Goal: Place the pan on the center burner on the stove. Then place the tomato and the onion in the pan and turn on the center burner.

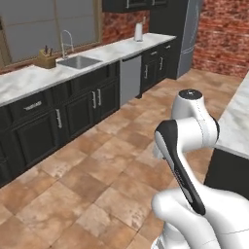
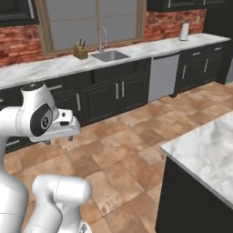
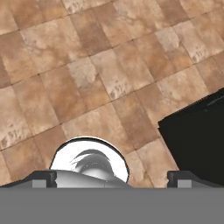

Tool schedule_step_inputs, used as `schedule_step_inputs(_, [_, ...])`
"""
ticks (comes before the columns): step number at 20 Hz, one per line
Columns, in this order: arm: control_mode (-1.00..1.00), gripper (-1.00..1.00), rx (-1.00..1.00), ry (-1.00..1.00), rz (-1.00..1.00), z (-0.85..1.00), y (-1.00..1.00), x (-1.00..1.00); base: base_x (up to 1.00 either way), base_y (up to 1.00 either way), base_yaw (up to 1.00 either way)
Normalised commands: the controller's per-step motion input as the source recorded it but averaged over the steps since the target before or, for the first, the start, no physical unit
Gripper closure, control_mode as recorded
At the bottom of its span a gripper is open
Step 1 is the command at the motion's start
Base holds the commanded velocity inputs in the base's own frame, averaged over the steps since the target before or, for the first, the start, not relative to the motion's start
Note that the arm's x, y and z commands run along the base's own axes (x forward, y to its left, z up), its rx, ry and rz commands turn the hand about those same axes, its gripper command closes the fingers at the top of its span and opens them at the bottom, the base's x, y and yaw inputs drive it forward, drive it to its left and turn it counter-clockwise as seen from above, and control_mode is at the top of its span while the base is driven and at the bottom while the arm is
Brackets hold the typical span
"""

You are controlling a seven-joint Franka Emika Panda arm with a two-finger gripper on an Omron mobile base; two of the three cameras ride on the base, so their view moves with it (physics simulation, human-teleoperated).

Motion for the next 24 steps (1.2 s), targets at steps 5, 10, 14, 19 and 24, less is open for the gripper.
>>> schedule_step_inputs(5, [1.00, -1.00, 0.00, 0.00, 0.00, 0.00, 0.00, 0.00, 0.61, 0.27, -0.32])
schedule_step_inputs(10, [1.00, -1.00, 0.00, 0.00, 0.00, 0.00, 0.00, 0.00, 0.67, 0.28, -0.31])
schedule_step_inputs(14, [1.00, -1.00, 0.00, 0.00, 0.00, 0.00, 0.00, 0.00, 0.73, 0.19, -0.29])
schedule_step_inputs(19, [1.00, -1.00, 0.00, 0.00, 0.00, 0.00, 0.00, 0.00, 0.82, 0.09, -0.27])
schedule_step_inputs(24, [1.00, -1.00, 0.00, 0.00, 0.00, 0.00, 0.00, 0.00, 0.85, 0.02, -0.28])
